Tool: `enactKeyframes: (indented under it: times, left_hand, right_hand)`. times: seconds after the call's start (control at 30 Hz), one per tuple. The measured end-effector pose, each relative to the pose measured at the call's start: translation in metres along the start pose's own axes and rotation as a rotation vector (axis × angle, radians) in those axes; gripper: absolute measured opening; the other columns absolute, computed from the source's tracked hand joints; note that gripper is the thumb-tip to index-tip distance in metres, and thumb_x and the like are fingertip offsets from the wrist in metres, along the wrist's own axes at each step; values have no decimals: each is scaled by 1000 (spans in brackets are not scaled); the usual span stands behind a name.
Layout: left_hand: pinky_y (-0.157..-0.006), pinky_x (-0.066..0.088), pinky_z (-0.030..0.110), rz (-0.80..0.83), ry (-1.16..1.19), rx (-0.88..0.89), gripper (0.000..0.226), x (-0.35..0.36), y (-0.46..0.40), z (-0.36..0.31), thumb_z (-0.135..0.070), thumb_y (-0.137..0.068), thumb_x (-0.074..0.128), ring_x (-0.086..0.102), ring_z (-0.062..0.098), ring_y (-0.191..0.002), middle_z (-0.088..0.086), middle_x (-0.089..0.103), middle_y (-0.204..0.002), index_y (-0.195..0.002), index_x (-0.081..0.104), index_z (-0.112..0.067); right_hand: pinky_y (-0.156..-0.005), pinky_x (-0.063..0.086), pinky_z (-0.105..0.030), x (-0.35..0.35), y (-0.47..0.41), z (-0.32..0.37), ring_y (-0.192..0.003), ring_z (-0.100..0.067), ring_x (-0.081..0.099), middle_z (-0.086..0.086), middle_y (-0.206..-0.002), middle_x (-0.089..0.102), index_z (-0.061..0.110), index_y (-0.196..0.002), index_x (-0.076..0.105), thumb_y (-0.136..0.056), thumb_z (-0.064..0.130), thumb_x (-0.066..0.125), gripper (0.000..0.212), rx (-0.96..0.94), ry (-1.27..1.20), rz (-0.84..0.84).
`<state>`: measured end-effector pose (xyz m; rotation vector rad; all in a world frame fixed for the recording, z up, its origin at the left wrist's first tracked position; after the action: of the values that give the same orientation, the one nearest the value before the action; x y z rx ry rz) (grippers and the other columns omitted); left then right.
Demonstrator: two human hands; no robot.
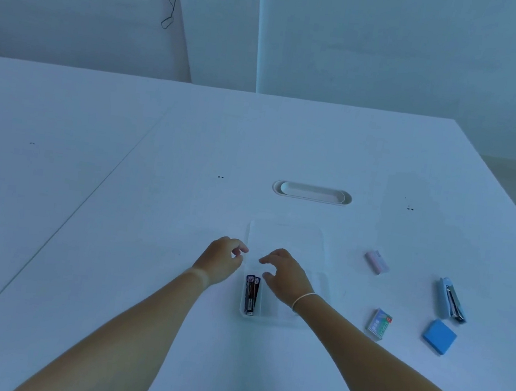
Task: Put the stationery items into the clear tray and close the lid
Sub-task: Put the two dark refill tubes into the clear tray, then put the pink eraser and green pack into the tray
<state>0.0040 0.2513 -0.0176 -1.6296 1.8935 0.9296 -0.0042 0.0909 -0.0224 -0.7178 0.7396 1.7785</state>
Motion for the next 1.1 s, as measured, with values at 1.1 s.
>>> enactKeyframes:
  times: [1.1]
  left_hand:
    - [-88, 42, 24, 329, -202, 245, 34, 158, 1, -167, -17, -89, 52, 56, 20, -105, 4, 56, -122, -123, 56, -20]
  right_hand:
    - [-92, 45, -32, -146, 91, -198, -105, -24, 57, -8, -124, 56, 15, -113, 60, -87, 13, 54, 27, 311, 68, -187]
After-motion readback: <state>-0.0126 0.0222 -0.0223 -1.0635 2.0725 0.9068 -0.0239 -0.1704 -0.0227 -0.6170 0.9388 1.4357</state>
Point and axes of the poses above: each hand's wrist, its own y-axis away from the middle knuckle, its own x-axis out of the palm, z = x × y, the point moved 3 cm from there along -y, towards the middle knuckle
